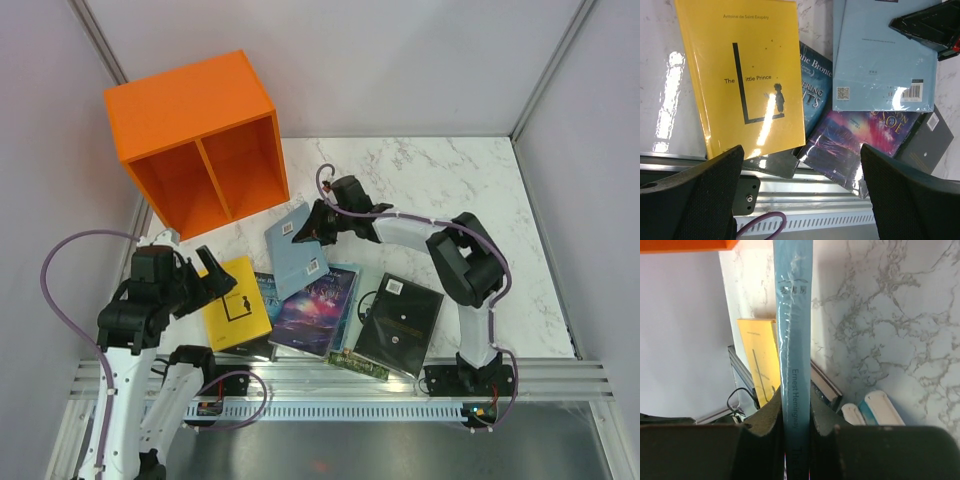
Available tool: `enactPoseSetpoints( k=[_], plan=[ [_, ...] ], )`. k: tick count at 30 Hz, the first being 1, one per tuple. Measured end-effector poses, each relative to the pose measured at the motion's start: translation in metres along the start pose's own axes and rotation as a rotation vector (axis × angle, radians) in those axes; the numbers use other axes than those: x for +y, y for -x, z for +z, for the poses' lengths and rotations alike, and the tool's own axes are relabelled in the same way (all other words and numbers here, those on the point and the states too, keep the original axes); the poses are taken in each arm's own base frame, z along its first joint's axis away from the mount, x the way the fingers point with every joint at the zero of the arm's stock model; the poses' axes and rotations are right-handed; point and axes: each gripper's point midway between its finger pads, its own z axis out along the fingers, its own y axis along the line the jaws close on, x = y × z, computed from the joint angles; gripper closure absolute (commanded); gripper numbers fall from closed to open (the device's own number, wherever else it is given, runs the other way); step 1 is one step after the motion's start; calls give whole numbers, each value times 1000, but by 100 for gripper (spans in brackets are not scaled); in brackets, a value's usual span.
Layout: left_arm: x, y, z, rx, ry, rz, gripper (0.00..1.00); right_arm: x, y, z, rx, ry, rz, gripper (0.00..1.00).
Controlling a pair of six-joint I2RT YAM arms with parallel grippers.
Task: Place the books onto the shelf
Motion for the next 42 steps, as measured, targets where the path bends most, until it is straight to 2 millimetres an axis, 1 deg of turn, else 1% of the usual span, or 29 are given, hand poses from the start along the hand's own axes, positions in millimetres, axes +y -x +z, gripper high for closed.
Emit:
enactPoseSetpoints(
  k=[2, 4, 5, 7, 9, 12, 14, 16, 18, 19, 25, 27, 30, 31, 32, 34, 35, 36, 37, 39, 41, 42],
  plan=[
    [-6, 8, -3, -3, -6, 2, 0, 8, 6, -12, -16, 7, -4, 100],
    [-14, 17, -7, -9, -18, 5, 0, 24, 9, -26, -31, 27, -14, 100],
    [-18, 20, -9, -9, -32, 7, 0, 35, 10, -35, -40, 45, -21, 100],
    [-28, 26, -11, -9, -68, 11, 0, 61, 10, -53, -60, 96, -42, 100],
    [-37, 29, -12, -7, -110, 16, 0, 92, 11, -78, -83, 164, -56, 100],
    [-57, 32, -14, -5, -214, 27, 0, 139, 9, -115, -115, 284, -71, 100],
    [-71, 35, -17, -14, -289, 32, 0, 163, 6, -136, -135, 367, -69, 100],
    [-86, 38, -21, -31, -373, 23, 0, 177, 2, -152, -145, 439, -46, 100],
    [-100, 42, -27, -56, -457, 7, 0, 185, -3, -162, -143, 493, -10, 100],
    [-104, 44, -31, -68, -486, 0, 0, 186, -5, -164, -142, 508, 6, 100],
    [-144, 63, -67, -156, -716, -28, 0, 181, -7, -164, -121, 514, 76, 100],
    [-150, 65, -69, -157, -752, -32, 1, 183, -8, -164, -118, 522, 89, 100],
    [-152, 62, -63, -133, -775, -49, 4, 189, -7, -168, -117, 555, 113, 100],
    [-151, 61, -59, -122, -778, -57, 6, 192, -6, -170, -119, 573, 118, 100],
    [-150, 58, -54, -108, -777, -70, 11, 195, -6, -172, -119, 592, 129, 100],
    [-149, 54, -46, -81, -787, -99, 14, 199, -5, -176, -119, 626, 147, 100],
    [-151, 53, -44, -68, -803, -117, 16, 201, -5, -178, -123, 644, 148, 100],
    [-153, 53, -43, -61, -821, -130, 19, 202, -4, -178, -124, 654, 154, 100],
    [-156, 55, -45, -64, -844, -141, 28, 202, -4, -178, -123, 665, 161, 100],
    [-162, 57, -50, -64, -890, -155, 38, 203, -3, -178, -118, 682, 176, 100],
    [-167, 61, -54, -65, -924, -161, 43, 205, -1, -177, -116, 697, 187, 100],
    [-171, 63, -57, -64, -942, -161, 44, 206, -1, -178, -115, 705, 189, 100]
  ],
)
